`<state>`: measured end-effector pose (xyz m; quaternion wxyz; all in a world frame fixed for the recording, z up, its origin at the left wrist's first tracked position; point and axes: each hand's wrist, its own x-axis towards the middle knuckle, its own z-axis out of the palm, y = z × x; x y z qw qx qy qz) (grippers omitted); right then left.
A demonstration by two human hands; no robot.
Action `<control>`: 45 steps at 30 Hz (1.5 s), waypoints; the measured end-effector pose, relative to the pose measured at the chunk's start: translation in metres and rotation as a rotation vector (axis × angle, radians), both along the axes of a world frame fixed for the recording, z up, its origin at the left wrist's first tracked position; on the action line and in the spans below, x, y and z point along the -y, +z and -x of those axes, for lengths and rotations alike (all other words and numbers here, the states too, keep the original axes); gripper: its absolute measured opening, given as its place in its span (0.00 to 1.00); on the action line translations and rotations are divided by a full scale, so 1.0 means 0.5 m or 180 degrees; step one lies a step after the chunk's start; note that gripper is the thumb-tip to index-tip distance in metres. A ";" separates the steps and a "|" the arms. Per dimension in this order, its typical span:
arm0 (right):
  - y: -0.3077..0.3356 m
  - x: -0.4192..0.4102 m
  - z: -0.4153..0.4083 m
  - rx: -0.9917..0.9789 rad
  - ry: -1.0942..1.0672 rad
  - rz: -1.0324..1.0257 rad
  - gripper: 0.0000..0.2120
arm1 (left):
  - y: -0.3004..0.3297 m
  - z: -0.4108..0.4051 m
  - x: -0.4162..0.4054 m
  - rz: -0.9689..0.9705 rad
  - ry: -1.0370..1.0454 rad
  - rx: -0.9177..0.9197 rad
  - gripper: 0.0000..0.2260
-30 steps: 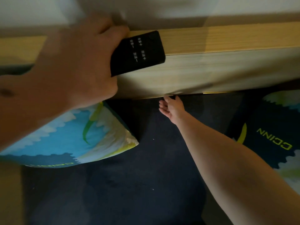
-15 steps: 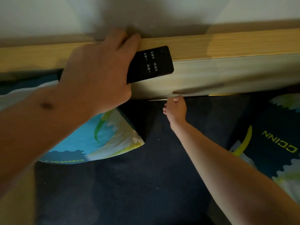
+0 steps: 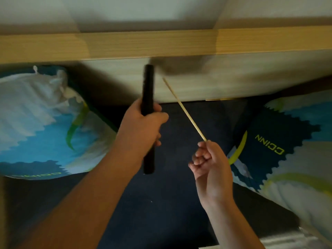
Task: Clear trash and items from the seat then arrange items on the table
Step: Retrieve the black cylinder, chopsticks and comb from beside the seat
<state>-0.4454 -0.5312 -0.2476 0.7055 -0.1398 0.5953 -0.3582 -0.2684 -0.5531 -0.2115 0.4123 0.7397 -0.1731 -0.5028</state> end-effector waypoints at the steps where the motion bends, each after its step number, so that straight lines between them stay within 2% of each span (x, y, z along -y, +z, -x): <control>1: 0.012 -0.003 0.008 0.0072 0.0103 0.0080 0.09 | -0.012 0.010 0.000 -0.0137 0.0320 -0.0827 0.04; 3: 0.027 -0.007 0.014 0.0166 0.0293 0.0171 0.09 | -0.034 0.024 -0.004 -0.0297 0.0705 -0.1847 0.06; 5: 0.029 -0.007 0.032 0.0153 0.0408 0.0188 0.09 | -0.051 0.050 -0.003 -0.0311 0.0894 -0.2287 0.08; 7: 0.023 -0.008 0.047 0.0057 0.0492 0.0184 0.09 | -0.063 0.073 0.000 -0.0241 0.0981 -0.2477 0.09; 14: -0.001 -0.013 0.093 -0.0551 0.1022 0.0498 0.10 | -0.094 0.130 0.011 -0.0083 0.0890 -0.2537 0.12; 20: -0.002 -0.019 0.124 -0.0655 0.1382 0.0674 0.09 | -0.115 0.170 0.027 -0.0409 0.0865 -0.2271 0.09; 24: -0.023 0.004 0.134 -0.0701 0.1419 0.0479 0.15 | -0.127 0.184 0.039 -0.0280 0.1118 -0.2483 0.07; 28: -0.056 0.026 0.152 -0.0661 0.1319 0.0474 0.17 | -0.135 0.193 0.043 -0.0084 0.1027 -0.2819 0.11; 31: -0.075 0.041 0.160 -0.0684 0.1758 0.0329 0.16 | -0.142 0.192 0.044 0.0043 0.1025 -0.3168 0.11; 34: -0.094 0.077 0.173 -0.0425 0.2411 0.0120 0.15 | -0.150 0.194 0.051 0.0061 0.0918 -0.3265 0.07; 35: -0.102 0.096 0.179 -0.0339 0.2378 0.0101 0.13 | -0.153 0.194 0.054 0.0068 0.0893 -0.3294 0.05; 36: -0.113 0.118 0.183 -0.0276 0.2053 0.0023 0.11 | -0.155 0.192 0.057 0.0071 0.0886 -0.3319 0.05; 39: -0.187 0.199 0.183 -0.0049 0.0563 -0.0455 0.12 | -0.159 0.183 0.060 0.0074 0.0868 -0.3322 0.05; 41: -0.245 0.261 0.161 0.0534 -0.0131 -0.0772 0.12 | -0.163 0.174 0.060 0.0034 0.0831 -0.3290 0.06; 43: -0.287 0.315 0.129 0.0956 -0.0480 -0.1041 0.16 | -0.169 0.166 0.060 -0.0038 0.0798 -0.3174 0.08; 45: -0.317 0.354 0.099 0.1011 -0.0529 -0.1170 0.17 | -0.176 0.157 0.058 -0.0098 0.0792 -0.3026 0.09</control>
